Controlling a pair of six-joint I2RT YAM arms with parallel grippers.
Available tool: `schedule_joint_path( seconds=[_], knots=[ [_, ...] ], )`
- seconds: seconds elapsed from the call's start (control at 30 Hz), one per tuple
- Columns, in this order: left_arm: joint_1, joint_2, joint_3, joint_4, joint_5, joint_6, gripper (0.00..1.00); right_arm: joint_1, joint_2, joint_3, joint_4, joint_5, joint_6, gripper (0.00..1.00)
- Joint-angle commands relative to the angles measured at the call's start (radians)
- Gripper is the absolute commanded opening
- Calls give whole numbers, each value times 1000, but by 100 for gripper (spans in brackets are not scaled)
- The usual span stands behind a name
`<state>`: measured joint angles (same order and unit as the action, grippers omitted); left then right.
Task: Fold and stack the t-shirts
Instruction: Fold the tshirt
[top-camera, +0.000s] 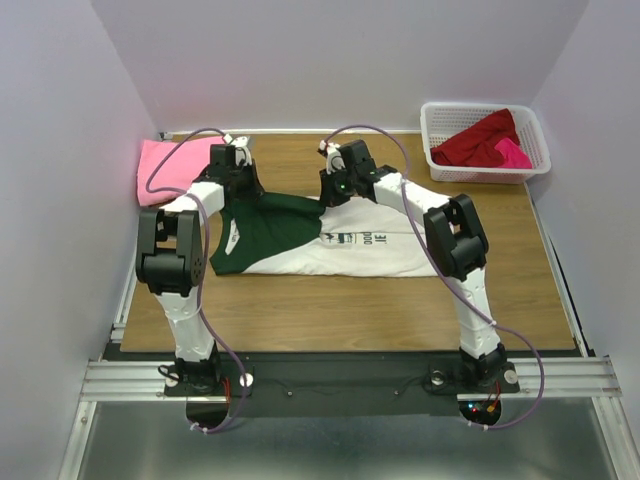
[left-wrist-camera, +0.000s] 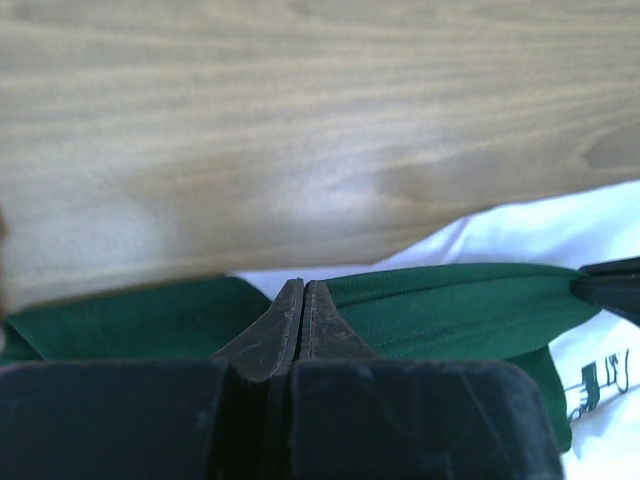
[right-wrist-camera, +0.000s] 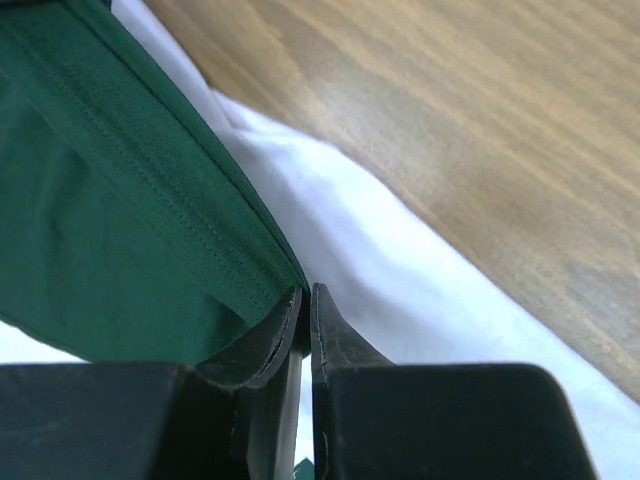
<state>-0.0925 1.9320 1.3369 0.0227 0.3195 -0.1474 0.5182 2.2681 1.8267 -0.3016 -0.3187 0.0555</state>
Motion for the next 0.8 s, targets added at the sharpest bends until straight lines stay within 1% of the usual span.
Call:
schedule_joint_path(
  seconds=[0.0,0.2,0.4,0.53,0.63,0.7,0.73,0.77],
  knots=[
    [13,-111,-70,42,-43,0,0,0,-77,-41,16,20,-48,11],
    [14,-153,-149,29,-71,-26,0,14,-120,-101,24,21,-98,11],
    [13,-154,-168,26,-74,-37,1,39,-130,-141,25,17,-112,12],
    [11,-142,-176,3,-65,-60,4,43,-133,-165,24,18,-114,14],
    [11,-140,-199,-9,-71,-81,13,46,-140,-181,24,13,-112,16],
    [13,-154,-219,-12,-79,-95,20,48,-147,-196,24,15,-109,18],
    [11,-171,-225,-12,-86,-99,27,49,-150,-204,24,13,-109,19],
    [11,-179,-232,-10,-88,-109,30,49,-154,-207,24,12,-108,20]
  ],
)
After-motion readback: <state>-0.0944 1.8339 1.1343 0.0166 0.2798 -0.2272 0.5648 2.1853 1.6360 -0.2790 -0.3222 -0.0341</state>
